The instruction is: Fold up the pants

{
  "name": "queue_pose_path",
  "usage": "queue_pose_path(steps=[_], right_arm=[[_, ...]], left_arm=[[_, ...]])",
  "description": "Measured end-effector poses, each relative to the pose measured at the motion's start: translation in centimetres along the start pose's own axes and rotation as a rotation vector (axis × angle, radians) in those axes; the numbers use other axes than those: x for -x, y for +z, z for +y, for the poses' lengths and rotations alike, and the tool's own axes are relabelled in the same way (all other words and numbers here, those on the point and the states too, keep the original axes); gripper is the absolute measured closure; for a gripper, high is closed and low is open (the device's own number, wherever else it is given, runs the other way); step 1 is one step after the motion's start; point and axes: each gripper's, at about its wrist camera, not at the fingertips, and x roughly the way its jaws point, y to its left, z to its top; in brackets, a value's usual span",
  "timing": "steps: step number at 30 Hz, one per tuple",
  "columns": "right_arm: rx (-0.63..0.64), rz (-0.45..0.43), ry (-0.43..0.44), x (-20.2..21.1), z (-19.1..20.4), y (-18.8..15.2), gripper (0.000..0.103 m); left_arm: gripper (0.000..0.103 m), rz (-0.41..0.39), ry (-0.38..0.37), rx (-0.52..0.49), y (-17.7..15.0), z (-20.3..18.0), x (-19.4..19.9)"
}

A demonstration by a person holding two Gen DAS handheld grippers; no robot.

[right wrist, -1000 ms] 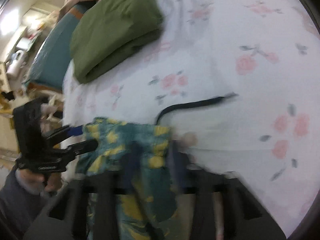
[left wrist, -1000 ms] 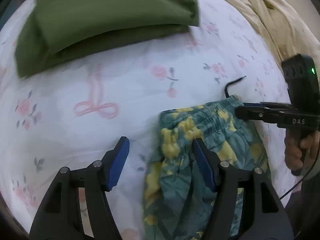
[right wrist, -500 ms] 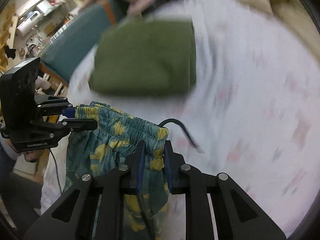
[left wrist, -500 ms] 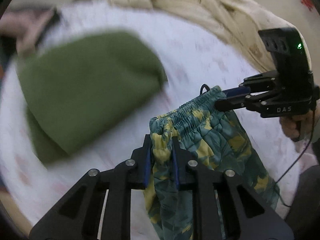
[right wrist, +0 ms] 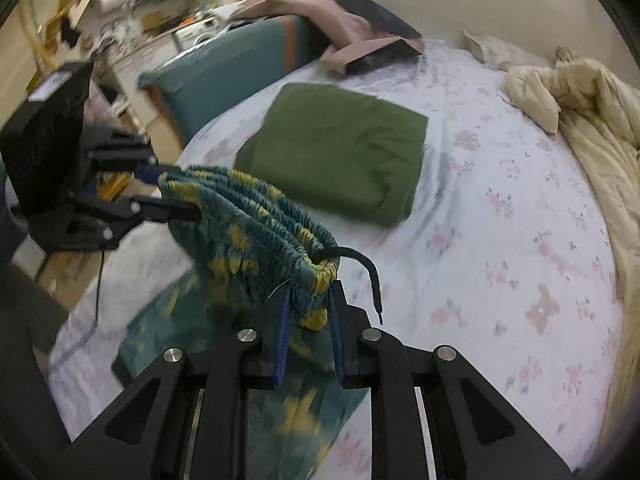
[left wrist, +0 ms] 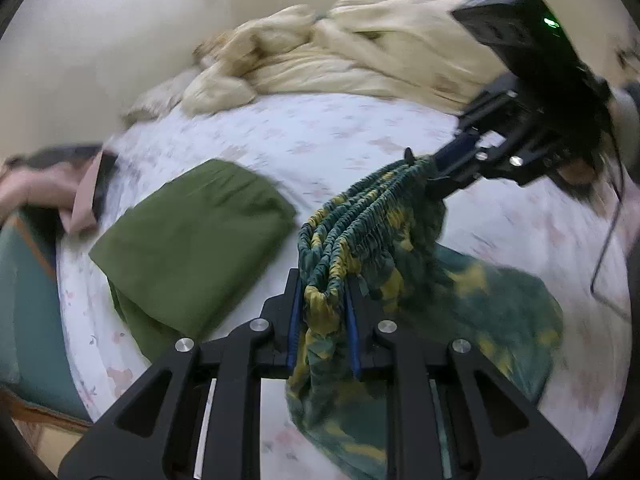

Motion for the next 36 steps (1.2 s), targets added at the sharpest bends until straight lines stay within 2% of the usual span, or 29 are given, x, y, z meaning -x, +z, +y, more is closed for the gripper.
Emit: queue_pose_path(steps=[5,8,11,12,15,17,18,20,22,24,27,29,33,36], right_arm=[[0.054,0.022,-0.029,2.4,5.0,-6.1,0.085],[0.058,0.071,-0.031,2.1,7.7,-10.0,0.086],[0.043,0.169,-0.036,0.8,9.9,-14.1,0.085],[0.033,0.228,-0.015,0.2,10.5,-15.7,0.084],[0.049,0.362,0.018,-0.4,11.5,-18.6,0.083],[0.047,0.378,0.009,0.3,11.3,-19.4,0.083],[0.004,0.349,0.006,1.1,10.5,-19.2,0.083],[-0.065,0.277,-0.005,2.3,9.2,-18.1,0.081],[-0.142,0.169,-0.014,3.5,8.2,-16.5,0.082],[-0.239,0.094,-0.017,3.5,7.2,-14.6,0.082],[-0.327,0.08,0.029,1.5,6.7,-13.1,0.082],[-0.329,0.11,0.04,-0.3,7.2,-13.1,0.082],[-0.311,0.254,0.062,-4.0,7.9,-15.2,0.082],[-0.308,0.346,0.07,-5.3,8.0,-16.9,0.079]], left_arm=[[0.087,-0.001,0.014,-0.172,-3.8,-7.5,3.4],[0.085,0.072,-0.018,-0.226,-7.1,-11.1,3.5],[0.077,0.192,-0.049,-0.243,-10.3,-13.5,2.5],[0.076,0.268,-0.086,-0.226,-11.3,-14.2,2.0],[0.075,0.377,-0.207,-0.176,-12.7,-14.7,2.6],[0.075,0.365,-0.242,-0.148,-12.5,-14.2,3.8],[0.075,0.336,-0.264,-0.103,-11.9,-13.1,4.7],[0.073,0.272,-0.246,0.014,-11.1,-11.2,5.6],[0.071,0.221,-0.177,0.225,-9.6,-8.2,5.2],[0.071,0.212,-0.12,0.394,-9.0,-6.6,3.6],[0.071,0.237,-0.107,0.515,-9.2,-7.4,0.6],[0.071,0.271,-0.109,0.519,-10.1,-8.7,-1.0],[0.07,0.396,-0.106,0.511,-12.7,-10.8,-4.3],[0.065,0.395,-0.112,0.524,-13.7,-11.0,-4.0]])
